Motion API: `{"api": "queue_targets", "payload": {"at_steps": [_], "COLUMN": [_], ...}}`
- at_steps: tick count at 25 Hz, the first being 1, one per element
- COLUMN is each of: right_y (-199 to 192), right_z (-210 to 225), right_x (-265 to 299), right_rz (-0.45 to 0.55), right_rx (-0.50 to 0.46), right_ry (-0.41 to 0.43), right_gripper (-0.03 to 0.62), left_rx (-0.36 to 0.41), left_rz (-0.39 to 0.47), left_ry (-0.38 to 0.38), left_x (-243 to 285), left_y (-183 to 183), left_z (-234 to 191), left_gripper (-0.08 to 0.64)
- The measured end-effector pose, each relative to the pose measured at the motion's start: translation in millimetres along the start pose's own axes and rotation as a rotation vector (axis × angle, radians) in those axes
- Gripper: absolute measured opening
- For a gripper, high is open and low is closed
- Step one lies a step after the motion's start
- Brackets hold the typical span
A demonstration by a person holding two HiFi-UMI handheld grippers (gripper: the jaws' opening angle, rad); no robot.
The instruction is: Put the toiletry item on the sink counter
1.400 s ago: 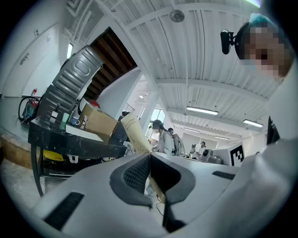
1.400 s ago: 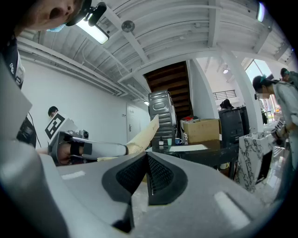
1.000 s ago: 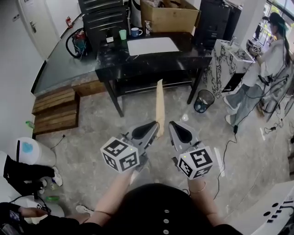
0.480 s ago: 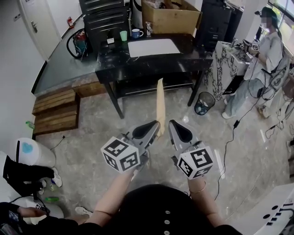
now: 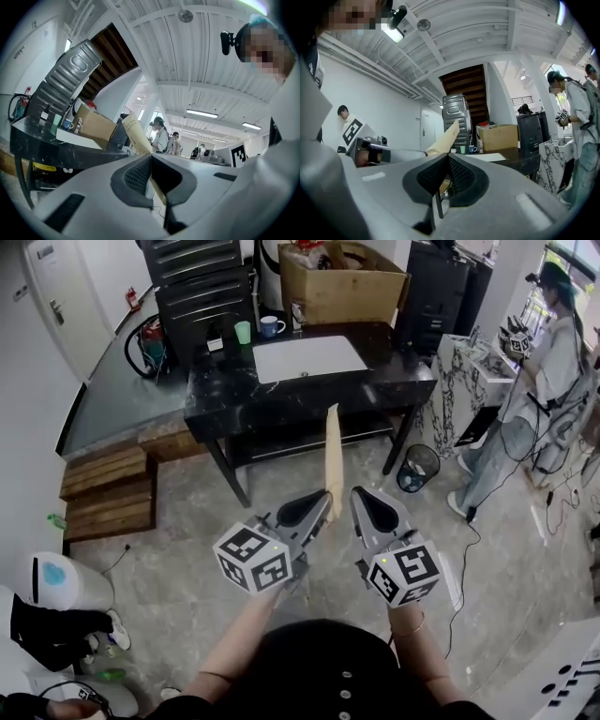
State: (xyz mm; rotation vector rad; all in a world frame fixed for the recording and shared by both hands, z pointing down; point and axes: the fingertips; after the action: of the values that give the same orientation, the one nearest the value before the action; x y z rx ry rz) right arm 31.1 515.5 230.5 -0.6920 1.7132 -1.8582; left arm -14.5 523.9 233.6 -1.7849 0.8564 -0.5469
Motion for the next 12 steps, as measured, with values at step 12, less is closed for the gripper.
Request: {"api": "queue_targets", "payload": {"at_steps": [12], "right_y": [8.9], "right_z": [52.4], "right_x": [109.4], "right_rz": [0.013], "right_rx": [0.020], "right_ry": [-0.072], "right_gripper": [0.004], "left_rx": [0.002], "left_rz": [-0.027], "left_ry": [-0.060], "left_x": [56.5], "left_y": [41.3], "left_z": [-100.5], "left_gripper": [0.011]}}
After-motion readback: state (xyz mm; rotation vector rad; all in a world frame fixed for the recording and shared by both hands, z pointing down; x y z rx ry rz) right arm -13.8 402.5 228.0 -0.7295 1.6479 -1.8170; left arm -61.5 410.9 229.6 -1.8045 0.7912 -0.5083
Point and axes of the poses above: the fingertips, and each gripper's own axes: x forward along the fingers, z to its right, y out of its top
